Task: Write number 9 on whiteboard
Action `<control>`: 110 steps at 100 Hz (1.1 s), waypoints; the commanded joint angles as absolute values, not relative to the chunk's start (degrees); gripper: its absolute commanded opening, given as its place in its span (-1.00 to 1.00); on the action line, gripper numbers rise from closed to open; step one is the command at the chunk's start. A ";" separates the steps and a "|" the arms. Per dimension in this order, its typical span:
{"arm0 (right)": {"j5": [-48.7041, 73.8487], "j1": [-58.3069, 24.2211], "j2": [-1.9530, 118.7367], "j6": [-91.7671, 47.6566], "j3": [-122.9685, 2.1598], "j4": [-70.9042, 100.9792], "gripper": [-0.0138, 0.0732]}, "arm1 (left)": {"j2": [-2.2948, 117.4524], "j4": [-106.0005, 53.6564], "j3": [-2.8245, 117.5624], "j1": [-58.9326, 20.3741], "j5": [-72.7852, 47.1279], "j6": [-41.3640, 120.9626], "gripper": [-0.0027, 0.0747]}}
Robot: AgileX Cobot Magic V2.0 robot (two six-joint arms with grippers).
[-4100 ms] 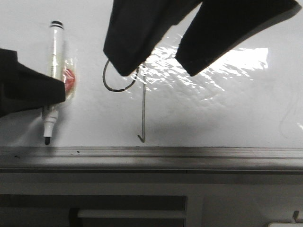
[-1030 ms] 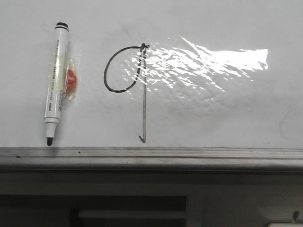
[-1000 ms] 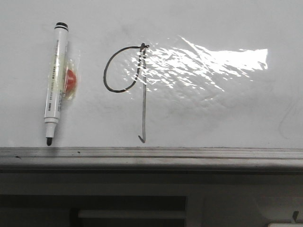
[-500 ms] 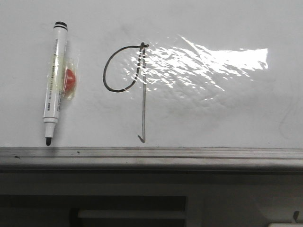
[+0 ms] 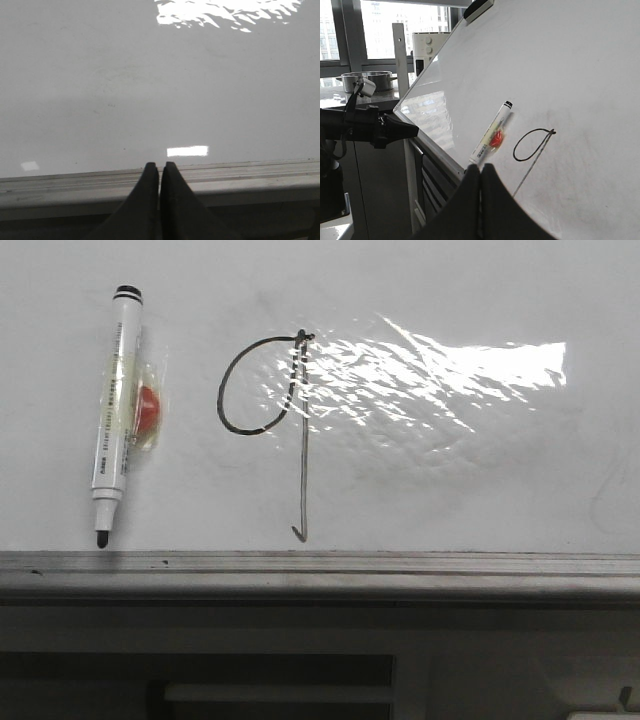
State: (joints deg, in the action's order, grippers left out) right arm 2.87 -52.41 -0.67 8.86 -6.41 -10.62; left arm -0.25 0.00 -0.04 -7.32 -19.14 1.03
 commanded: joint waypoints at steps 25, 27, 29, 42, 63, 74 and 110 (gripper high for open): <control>-1.85 -52.38 -1.09 8.50 -7.31 -11.51 -0.83 | -1.85 -0.51 -1.13 -7.17 -16.31 1.03 -0.98; -2.04 -52.38 -1.09 8.50 -7.06 -11.51 -0.83 | -1.85 -0.51 -1.13 -7.17 -16.31 1.03 -0.98; -2.05 -52.38 -1.09 8.50 -6.93 -11.51 -0.83 | -1.85 -0.51 -1.13 -7.17 -16.31 1.03 -0.98; -8.77 -50.90 -1.09 8.50 -4.20 -11.51 -0.83 | -1.85 -0.51 -1.13 -7.17 -16.31 1.03 -0.98; -35.35 -39.72 -0.98 6.26 1.97 -8.12 -0.83 | -1.85 -0.51 -1.13 -7.17 -16.31 1.03 -0.98; -33.58 -30.30 -0.98 5.40 2.29 -2.50 -0.83 | -1.85 -0.51 -1.13 -7.17 -16.31 1.03 -0.98; -1.23 -0.45 -0.98 5.40 2.29 -2.47 -0.83 | -1.85 -0.51 -1.13 -7.17 -16.31 1.03 -0.98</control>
